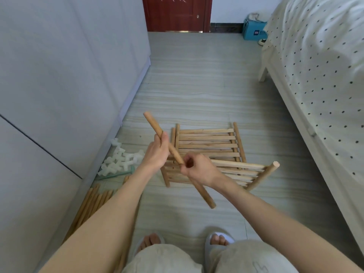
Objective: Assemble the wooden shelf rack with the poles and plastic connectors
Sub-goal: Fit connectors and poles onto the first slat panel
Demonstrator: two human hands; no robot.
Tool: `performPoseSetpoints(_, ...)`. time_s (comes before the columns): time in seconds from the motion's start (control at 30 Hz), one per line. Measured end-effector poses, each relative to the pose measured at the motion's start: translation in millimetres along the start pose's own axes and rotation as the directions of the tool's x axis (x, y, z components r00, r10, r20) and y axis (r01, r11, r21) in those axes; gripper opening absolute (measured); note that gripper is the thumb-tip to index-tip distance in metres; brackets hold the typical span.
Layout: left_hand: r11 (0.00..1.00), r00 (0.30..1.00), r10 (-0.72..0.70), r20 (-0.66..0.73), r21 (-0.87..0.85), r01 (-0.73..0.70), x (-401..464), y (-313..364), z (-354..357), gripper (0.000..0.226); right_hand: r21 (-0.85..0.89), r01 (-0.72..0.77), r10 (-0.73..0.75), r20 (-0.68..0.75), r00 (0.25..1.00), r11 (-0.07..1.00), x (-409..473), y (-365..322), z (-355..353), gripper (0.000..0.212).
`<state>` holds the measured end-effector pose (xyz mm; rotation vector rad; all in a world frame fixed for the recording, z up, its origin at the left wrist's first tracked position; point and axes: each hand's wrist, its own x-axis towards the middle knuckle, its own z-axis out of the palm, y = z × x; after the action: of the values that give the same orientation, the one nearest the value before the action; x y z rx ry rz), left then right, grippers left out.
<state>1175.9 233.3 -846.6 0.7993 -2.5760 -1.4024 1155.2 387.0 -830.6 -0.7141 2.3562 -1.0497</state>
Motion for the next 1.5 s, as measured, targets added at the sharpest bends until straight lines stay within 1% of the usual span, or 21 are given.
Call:
performPoseSetpoints(0.03,1.000,1.000,-0.001,0.025,0.000,0.001,1,0,-1,0.063,0.045,-0.014,0.014,-0.018,1.000,0.999,-1,2,-8,0.008)
performPoseSetpoints(0.07,1.000,0.999,-0.004,0.033,0.011,0.004,3,1,-1,0.067,0.068,-0.024,0.026,-0.034,0.999,0.997,-2,6,-18,0.011)
performPoseSetpoints(0.1,1.000,1.000,-0.009,0.029,0.021,0.008,5,1,-1,0.069,0.049,-0.026,0.028,-0.050,0.998,0.998,-2,10,-27,0.015)
performPoseSetpoints(0.13,1.000,1.000,-0.011,0.019,0.025,0.010,5,1,0,0.065,-0.015,-0.023,0.022,-0.066,0.998,1.000,-3,15,-36,0.016)
performPoseSetpoints(0.17,0.999,1.000,-0.002,0.010,0.032,0.002,6,0,1,0.057,-0.092,-0.022,0.013,-0.089,0.996,0.996,-4,21,-45,0.013)
performPoseSetpoints(0.2,0.999,1.000,0.017,0.000,0.040,-0.017,8,-1,2,0.043,-0.179,-0.024,0.006,-0.105,0.994,0.984,-7,28,-54,0.009)
performPoseSetpoints(0.23,0.998,0.999,0.037,-0.011,0.043,-0.036,10,-3,1,0.031,-0.261,-0.032,0.002,-0.114,0.994,0.965,-10,33,-62,0.014)
performPoseSetpoints(0.27,0.998,0.998,0.051,-0.023,0.034,-0.050,12,-5,1,0.023,-0.336,-0.029,-0.007,-0.106,0.994,0.941,-13,38,-70,0.025)
performPoseSetpoints(0.3,0.999,0.998,0.052,-0.031,0.006,-0.052,13,-6,0,0.022,-0.398,-0.013,-0.023,-0.086,0.996,0.917,-17,43,-76,0.034)
performPoseSetpoints(0.33,0.998,0.999,0.040,-0.030,-0.046,-0.041,13,-8,-1,0.023,-0.446,0.015,-0.051,-0.070,0.996,0.895,-20,48,-81,0.039)
performPoseSetpoints(0.4,0.987,1.000,-0.011,-0.014,-0.163,0.008,12,-11,-1,0.027,-0.508,0.048,-0.100,-0.076,0.992,0.860,-23,58,-88,0.039)
performPoseSetpoints(0.5,0.963,0.998,-0.062,-0.034,-0.263,0.050,8,-17,2,0.032,-0.495,0.033,-0.108,-0.123,0.986,0.868,-23,69,-91,0.033)
performPoseSetpoints(0.57,0.952,0.996,-0.081,-0.040,-0.300,0.065,7,-19,4,0.030,-0.457,0.034,-0.095,-0.110,0.989,0.889,-22,72,-89,0.031)
performPoseSetpoints(0.63,0.944,0.995,-0.085,-0.050,-0.323,0.065,7,-19,4,0.030,-0.505,0.053,-0.105,-0.076,0.992,0.862,-19,72,-84,0.031)
performPoseSetpoints(0.73,0.943,0.994,-0.094,-0.062,-0.325,0.069,5,-19,3,0.030,-0.570,0.090,-0.155,-0.066,0.986,0.816,-14,69,-76,0.031)
performPoseSetpoints(0.93,0.938,0.991,-0.122,-0.054,-0.332,0.098,3,-20,3,0.030,-0.634,0.091,-0.180,-0.077,0.981,0.768,-12,70,-70,0.035)
performPoseSetpoints(1.13,0.931,0.992,-0.117,-0.054,-0.352,0.091,2,-24,4,0.029,-0.647,0.107,-0.193,-0.063,0.979,0.755,-4,71,-73,0.038)
performPoseSetpoints(1.23,0.933,0.992,-0.112,-0.063,-0.350,0.083,2,-24,4,0.029,-0.635,0.141,-0.236,-0.068,0.969,0.760,-3,70,-76,0.037)
performPoseSetpoints(1.3,0.936,0.992,-0.106,-0.065,-0.344,0.078,3,-23,4,0.030,-0.662,0.144,-0.260,-0.080,0.962,0.735,-2,69,-79,0.037)
performPoseSetpoints(1.43,0.941,0.992,-0.104,-0.069,-0.331,0.075,3,-21,4,0.030,-0.708,0.180,-0.370,-0.124,0.921,0.683,-2,63,-82,0.030)
performPoseSetpoints(1.5,0.941,0.992,-0.100,-0.075,-0.330,0.070,3,-21,4,0.029,-0.712,0.185,-0.379,-0.122,0.917,0.677,-2,61,-84,0.030)
